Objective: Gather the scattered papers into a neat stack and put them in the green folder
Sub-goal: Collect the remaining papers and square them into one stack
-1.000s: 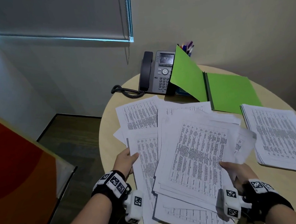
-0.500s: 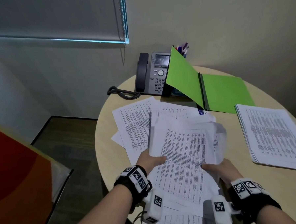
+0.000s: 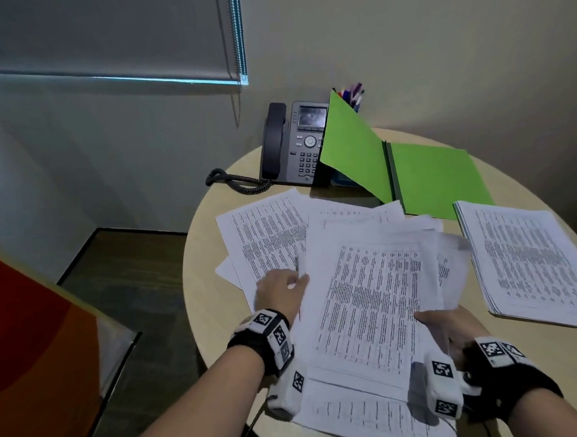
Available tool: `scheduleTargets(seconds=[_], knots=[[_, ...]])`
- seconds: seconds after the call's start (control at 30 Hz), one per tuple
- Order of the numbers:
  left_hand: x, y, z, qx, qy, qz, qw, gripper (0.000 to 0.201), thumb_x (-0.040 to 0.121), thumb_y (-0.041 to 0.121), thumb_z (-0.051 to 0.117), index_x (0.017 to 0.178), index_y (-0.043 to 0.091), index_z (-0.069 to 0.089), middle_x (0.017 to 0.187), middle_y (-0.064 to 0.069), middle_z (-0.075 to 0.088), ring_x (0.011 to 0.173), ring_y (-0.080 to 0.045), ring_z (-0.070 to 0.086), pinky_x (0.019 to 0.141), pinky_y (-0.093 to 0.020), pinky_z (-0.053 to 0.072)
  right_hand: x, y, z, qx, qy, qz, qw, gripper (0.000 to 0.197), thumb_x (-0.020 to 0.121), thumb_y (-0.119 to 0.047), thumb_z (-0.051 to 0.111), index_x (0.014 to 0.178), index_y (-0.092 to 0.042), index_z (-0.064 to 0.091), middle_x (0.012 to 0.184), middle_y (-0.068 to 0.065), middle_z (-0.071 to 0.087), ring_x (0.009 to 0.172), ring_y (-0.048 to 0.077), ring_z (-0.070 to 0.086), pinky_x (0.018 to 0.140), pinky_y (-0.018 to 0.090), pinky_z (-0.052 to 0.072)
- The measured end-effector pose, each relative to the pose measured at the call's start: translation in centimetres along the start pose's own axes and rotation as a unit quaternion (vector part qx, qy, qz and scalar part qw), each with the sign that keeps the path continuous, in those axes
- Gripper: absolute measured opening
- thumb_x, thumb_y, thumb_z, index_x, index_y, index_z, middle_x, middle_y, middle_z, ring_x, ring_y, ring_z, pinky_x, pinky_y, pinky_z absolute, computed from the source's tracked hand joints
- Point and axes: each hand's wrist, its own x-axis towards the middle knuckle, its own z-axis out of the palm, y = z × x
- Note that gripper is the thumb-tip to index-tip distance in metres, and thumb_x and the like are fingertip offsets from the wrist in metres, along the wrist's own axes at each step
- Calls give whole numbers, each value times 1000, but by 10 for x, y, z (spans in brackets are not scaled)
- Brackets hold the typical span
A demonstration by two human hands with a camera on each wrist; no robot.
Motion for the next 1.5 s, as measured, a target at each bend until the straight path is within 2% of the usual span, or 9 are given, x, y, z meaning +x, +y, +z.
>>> scheduleTargets(seconds=[0.13, 0.23, 0.33, 0.63, 0.83, 1.0, 1.17, 1.37, 1.5], knots=[[12, -19, -15, 302, -84, -30, 949, 63, 91, 46, 41, 148, 36, 15, 160, -6, -7, 147, -28, -11, 116, -52, -5, 8, 12, -14, -12, 66, 30, 997, 17, 79, -4, 71, 86, 8, 60, 70, 21, 67, 74, 34, 59, 73, 35, 45], [9, -25, -21, 324, -143, -19, 935, 70, 90, 47, 43, 148, 41, 4, 158, -3, -18, 145, -27, -20, 113, -56, -10, 2, 12, -21, -28, 69, 48, 996, 22, 77, -12, 75, 78, 7, 63, 59, 26, 66, 63, 33, 70, 77, 45, 54], [1, -27, -27, 323, -164, -7, 932, 72, 86, 43, 51, 147, 44, 11, 159, 0, -15, 146, -24, -18, 113, -57, -11, -6, 6, -26, 13, 74, 49, 996, 27, 84, -4, 63, 62, -11, 50, 27, -3, 48, 22, 8, 47, 42, 23, 44], [-6, -21, -34, 293, -26, -72, 953, 80, 76, 50, 64, 142, 16, 31, 152, -11, 22, 140, -30, 22, 112, -44, 28, 20, 30, -30, -41, 75, 69, 994, 26, 75, -10, 73, 97, -2, 61, 84, 17, 64, 81, 29, 63, 87, 54, 50], [7, -9, -39, 231, -48, -139, 962, 75, 74, 23, 74, 133, 4, 33, 132, -16, 42, 116, -31, 52, 80, -34, 50, 17, 25, -26, -72, 87, 44, 993, 25, 70, -18, 77, 83, -8, 57, 76, 11, 60, 82, 32, 61, 80, 48, 51], [4, -13, -36, 76, -25, -69, 994, 25, 85, 13, 58, 109, 9, 53, 102, -9, 64, 90, -26, 61, 73, -28, 48, 12, 24, -23, -31, 80, 9, 996, 27, 79, -8, 73, 98, 2, 56, 80, 9, 65, 75, 26, 60, 77, 40, 45], [-1, -8, -26, -4, -173, -60, 983, 4, 90, 13, 51, 92, 11, 53, 94, -10, 58, 84, -22, 54, 74, -26, 40, 8, 20, -13, -54, 59, 6, 997, 20, 75, -8, 74, 83, 3, 60, 42, 3, 62, 53, 24, 63, 63, 27, 50], [-11, 1, -7, -110, -239, -176, 949, 75, 61, 38, 80, 124, 5, 56, 117, -11, 66, 108, -27, 62, 97, -35, 48, 4, 22, 9, -138, 13, -32, 990, 33, 68, -4, 80, 95, 4, 64, 82, 14, 69, 76, 28, 65, 69, 34, 53], [-15, 4, 6, 25, -219, -118, 968, 35, 84, 17, 67, 115, 8, 53, 115, -13, 61, 106, -25, 57, 89, -28, 44, -2, 12, 21, -265, 46, -78, 960, 24, 62, -12, 75, 75, 4, 62, 71, 21, 69, 67, 39, 68, 57, 47, 56]])
